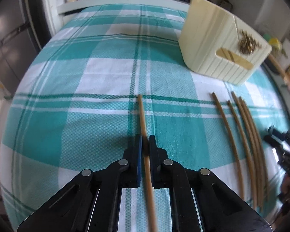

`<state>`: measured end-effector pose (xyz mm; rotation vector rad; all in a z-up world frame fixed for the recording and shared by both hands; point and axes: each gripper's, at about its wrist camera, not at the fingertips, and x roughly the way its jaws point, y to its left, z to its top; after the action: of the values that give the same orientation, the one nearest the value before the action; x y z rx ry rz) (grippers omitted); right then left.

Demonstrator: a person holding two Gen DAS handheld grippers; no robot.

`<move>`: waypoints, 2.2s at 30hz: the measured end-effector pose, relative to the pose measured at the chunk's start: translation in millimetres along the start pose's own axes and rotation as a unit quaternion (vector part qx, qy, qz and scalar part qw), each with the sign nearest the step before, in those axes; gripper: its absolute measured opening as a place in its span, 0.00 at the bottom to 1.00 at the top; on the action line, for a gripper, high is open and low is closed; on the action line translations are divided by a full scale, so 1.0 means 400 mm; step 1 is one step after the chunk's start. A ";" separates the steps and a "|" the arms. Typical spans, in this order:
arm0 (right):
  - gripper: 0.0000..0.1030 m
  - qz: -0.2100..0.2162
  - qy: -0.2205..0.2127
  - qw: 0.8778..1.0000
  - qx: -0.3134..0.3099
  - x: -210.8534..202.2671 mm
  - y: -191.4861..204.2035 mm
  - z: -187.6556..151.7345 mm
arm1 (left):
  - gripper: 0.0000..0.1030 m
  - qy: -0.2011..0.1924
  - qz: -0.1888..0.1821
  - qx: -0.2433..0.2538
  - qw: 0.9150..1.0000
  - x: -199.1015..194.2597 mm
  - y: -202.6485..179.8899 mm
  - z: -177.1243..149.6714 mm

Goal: Organize utensils
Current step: 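Grasp a wooden chopstick with the left gripper while the right gripper grasps the spoon, then lift chopstick and spoon into the cream holder and open both grippers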

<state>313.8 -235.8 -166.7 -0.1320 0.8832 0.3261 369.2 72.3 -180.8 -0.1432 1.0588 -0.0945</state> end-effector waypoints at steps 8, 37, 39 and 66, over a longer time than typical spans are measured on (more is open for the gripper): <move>0.35 0.029 -0.085 0.996 0.025 -0.188 -0.017 0.003 | 0.04 -0.092 -0.040 -0.013 0.995 -0.176 0.006 -0.027; 0.35 0.066 -0.205 0.976 0.017 -0.495 -0.014 0.139 | 0.04 -0.228 -0.123 0.010 0.966 -0.498 -0.049 -0.001; 0.35 0.071 -0.207 0.976 0.018 -0.494 -0.018 0.175 | 0.04 -0.230 -0.131 0.010 0.964 -0.509 -0.056 0.037; 0.35 0.076 -0.166 0.982 0.036 -0.105 -0.094 0.562 | 0.04 -0.255 -0.064 0.018 0.965 -0.175 -0.266 0.511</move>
<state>467.1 -225.3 7.1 0.0579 0.5735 0.4442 512.5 -7.8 -4.7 -0.1907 0.5319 -0.1831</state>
